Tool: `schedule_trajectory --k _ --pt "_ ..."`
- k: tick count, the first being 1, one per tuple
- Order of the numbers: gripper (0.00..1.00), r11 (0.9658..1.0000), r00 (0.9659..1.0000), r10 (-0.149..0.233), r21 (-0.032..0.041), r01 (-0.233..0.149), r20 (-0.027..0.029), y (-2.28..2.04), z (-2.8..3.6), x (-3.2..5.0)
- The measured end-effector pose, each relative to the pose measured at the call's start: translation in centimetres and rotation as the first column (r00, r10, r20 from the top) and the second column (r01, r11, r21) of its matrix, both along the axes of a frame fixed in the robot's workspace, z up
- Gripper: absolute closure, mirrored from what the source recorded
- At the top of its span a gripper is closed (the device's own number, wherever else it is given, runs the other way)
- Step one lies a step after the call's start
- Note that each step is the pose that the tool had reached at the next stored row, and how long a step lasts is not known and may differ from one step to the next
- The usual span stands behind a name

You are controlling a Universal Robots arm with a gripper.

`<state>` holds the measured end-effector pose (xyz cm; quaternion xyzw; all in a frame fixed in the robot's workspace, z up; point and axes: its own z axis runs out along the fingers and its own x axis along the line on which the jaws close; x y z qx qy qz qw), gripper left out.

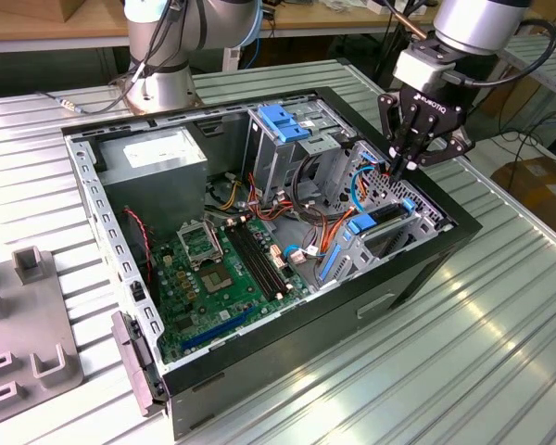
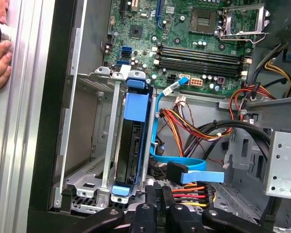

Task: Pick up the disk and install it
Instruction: 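Insert the first disk wire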

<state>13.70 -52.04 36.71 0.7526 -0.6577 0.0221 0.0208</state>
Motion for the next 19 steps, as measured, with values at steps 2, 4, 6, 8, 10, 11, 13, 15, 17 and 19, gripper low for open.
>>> schedule_trajectory --k 2,4,6,8,10,11,13,15,17,19 --pt "0.83 0.9998 0.9998 -0.018 -0.0001 0.018 0.0000 0.00 -0.02 -0.01" --pt "0.83 0.9989 0.9989 -0.046 0.0000 0.046 0.0000 0.00 -0.06 0.00" --pt "0.83 0.9976 0.9976 -0.069 0.0000 0.069 0.0000 0.00 -0.09 -0.01" --pt "0.83 0.9969 0.9969 -0.078 0.0000 0.078 0.0001 -0.01 -0.11 -0.03" --pt "0.83 0.9968 0.9968 -0.080 0.0002 0.080 0.0000 -0.15 -0.19 -0.20" --pt "0.83 0.9968 0.9968 -0.080 0.0002 0.080 0.0003 -0.18 -0.22 -0.22" --pt "0.83 0.9968 0.9968 -0.080 0.0002 0.080 0.0024 -0.25 -0.26 -0.24" --pt "0.83 0.9968 0.9967 -0.080 0.0005 0.080 0.0064 -0.32 -0.30 -0.31" --pt "0.83 0.9968 0.9967 -0.080 0.0007 0.080 0.0098 -0.40 -0.35 -0.46" --pt "0.83 0.9967 0.9966 -0.082 0.0009 0.082 0.0112 -0.43 -0.44 -0.54"
